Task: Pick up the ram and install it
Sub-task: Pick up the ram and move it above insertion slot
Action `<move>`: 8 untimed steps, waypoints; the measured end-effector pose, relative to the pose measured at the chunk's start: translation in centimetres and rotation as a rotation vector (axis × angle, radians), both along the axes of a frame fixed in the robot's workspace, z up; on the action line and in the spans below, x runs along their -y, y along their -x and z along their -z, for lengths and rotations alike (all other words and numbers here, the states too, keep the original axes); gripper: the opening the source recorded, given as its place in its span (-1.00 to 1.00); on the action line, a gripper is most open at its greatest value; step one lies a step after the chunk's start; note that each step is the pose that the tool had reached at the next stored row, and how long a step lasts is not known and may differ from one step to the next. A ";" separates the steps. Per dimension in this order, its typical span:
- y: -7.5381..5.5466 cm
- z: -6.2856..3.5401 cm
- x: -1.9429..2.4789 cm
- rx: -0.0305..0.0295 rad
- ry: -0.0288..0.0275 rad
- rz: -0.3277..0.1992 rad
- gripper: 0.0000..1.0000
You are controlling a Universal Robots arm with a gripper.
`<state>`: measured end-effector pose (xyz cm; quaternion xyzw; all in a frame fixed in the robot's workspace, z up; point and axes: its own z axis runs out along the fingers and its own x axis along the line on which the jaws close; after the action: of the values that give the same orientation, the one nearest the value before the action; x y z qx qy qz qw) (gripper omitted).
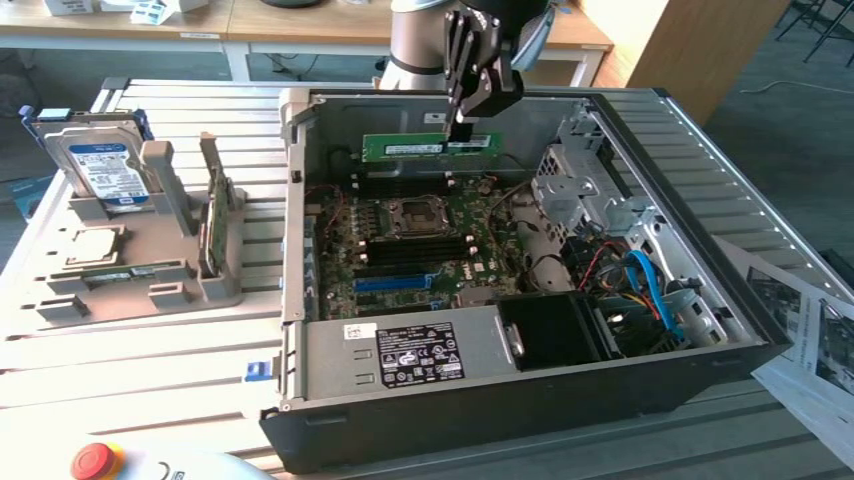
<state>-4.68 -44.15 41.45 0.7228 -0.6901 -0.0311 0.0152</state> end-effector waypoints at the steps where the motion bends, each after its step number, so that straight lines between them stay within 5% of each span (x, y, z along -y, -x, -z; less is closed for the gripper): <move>1: 0.0 0.01 -0.12 0.0000 -0.0001 0.000 -0.76; 8: -0.1 0.09 -0.89 0.0000 -0.0001 0.000 -0.76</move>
<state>-4.60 -43.26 41.36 0.7228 -0.6901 -0.0312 0.0151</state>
